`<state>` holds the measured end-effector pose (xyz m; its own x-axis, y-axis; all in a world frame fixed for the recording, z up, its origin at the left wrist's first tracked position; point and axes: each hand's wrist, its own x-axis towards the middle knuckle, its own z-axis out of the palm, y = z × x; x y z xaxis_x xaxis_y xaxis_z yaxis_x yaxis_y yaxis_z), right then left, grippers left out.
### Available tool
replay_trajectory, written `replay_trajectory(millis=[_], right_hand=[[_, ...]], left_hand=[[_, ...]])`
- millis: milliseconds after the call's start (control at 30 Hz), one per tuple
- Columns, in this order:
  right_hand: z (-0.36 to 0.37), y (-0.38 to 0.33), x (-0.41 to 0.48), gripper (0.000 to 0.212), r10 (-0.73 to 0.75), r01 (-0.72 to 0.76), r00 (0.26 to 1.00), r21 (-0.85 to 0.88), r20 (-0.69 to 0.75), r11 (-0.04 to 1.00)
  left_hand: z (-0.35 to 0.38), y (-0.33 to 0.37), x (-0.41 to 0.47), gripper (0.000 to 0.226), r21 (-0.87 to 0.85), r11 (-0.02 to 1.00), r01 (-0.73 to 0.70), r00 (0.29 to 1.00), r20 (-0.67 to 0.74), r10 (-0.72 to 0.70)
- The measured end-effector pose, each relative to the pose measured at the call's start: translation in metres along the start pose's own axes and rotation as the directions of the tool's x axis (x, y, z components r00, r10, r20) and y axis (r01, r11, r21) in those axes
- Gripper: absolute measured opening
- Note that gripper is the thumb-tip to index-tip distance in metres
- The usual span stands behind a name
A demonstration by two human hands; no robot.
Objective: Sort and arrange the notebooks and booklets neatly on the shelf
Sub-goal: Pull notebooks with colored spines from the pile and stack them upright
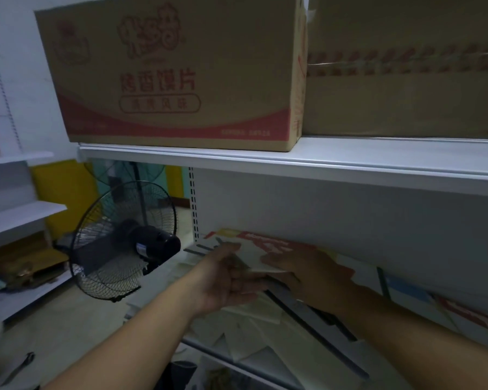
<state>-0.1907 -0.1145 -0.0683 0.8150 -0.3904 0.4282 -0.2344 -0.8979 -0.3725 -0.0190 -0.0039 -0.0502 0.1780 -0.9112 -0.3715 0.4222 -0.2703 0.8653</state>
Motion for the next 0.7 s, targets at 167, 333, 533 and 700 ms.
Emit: replay_trajectory(millis=[167,333,533,700], right_hand=[[-0.004,-0.003,0.006,0.081,-0.027,0.061,0.984,-0.189,0.175,0.98],[-0.013,-0.005,0.003,0.071,0.42,-0.393,0.863,-0.15,0.281,0.907],[-0.009,-0.004,0.011,0.024,0.362,-0.32,0.922,-0.256,0.138,0.912],[-0.012,-0.008,0.008,0.023,0.345,-0.334,0.938,-0.215,0.017,0.918]], left_hand=[[-0.012,0.002,-0.002,0.02,-0.172,0.978,-0.117,0.987,-0.127,0.096],[-0.047,0.018,-0.014,0.03,-0.112,0.965,-0.235,0.945,-0.26,0.2],[-0.065,0.017,-0.024,0.021,0.004,0.982,-0.187,0.941,-0.286,0.18],[-0.07,0.008,-0.028,0.022,0.072,0.988,-0.134,0.938,-0.311,0.15]])
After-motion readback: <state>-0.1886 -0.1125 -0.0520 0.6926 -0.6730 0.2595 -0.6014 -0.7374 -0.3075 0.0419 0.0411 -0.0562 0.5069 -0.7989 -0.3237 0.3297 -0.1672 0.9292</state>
